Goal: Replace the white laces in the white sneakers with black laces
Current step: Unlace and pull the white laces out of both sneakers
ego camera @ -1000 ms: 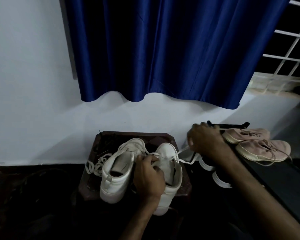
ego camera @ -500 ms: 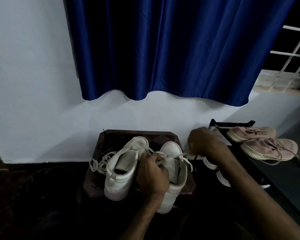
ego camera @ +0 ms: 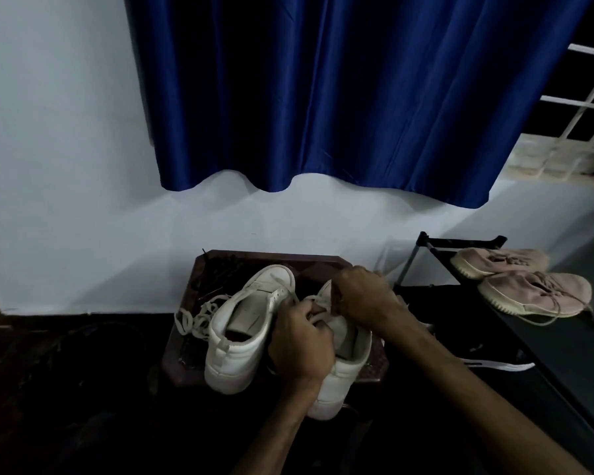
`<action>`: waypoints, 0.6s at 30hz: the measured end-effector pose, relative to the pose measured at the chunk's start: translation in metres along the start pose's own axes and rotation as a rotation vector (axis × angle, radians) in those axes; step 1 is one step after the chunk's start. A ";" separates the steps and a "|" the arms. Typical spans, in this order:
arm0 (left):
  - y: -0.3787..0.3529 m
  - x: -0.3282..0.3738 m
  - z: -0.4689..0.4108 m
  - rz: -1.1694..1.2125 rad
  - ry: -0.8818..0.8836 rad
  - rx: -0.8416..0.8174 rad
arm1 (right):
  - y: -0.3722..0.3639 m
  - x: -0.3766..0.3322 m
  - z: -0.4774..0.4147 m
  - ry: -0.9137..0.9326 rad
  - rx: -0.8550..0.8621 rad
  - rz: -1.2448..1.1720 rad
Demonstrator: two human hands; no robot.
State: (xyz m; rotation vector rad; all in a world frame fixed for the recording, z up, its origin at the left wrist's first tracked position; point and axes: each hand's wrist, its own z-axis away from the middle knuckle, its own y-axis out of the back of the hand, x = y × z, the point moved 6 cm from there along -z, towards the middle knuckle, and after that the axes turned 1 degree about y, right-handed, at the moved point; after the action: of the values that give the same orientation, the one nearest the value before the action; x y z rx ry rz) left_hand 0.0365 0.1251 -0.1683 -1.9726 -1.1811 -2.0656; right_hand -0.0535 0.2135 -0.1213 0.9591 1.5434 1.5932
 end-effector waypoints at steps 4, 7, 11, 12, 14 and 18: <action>0.001 0.000 0.000 0.013 0.012 0.006 | -0.004 0.005 -0.001 0.014 -0.052 -0.039; 0.001 0.002 0.001 0.025 0.009 -0.008 | -0.004 0.001 0.001 0.059 -0.054 -0.009; 0.005 0.006 0.004 0.010 -0.018 -0.004 | 0.002 0.010 0.006 0.025 -0.177 0.241; 0.005 0.007 0.004 0.009 -0.027 -0.001 | 0.010 0.020 0.007 -0.020 -0.217 0.305; 0.006 0.006 0.005 0.013 -0.025 0.012 | 0.033 0.042 0.007 -0.154 -0.229 0.363; 0.007 0.005 0.005 -0.012 0.008 0.029 | 0.050 0.058 0.011 -0.243 -0.151 0.314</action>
State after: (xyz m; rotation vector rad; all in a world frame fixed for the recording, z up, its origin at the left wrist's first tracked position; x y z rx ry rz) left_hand 0.0432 0.1251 -0.1611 -1.9472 -1.2176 -2.0483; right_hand -0.0707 0.2679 -0.0688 1.3034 1.1317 1.7036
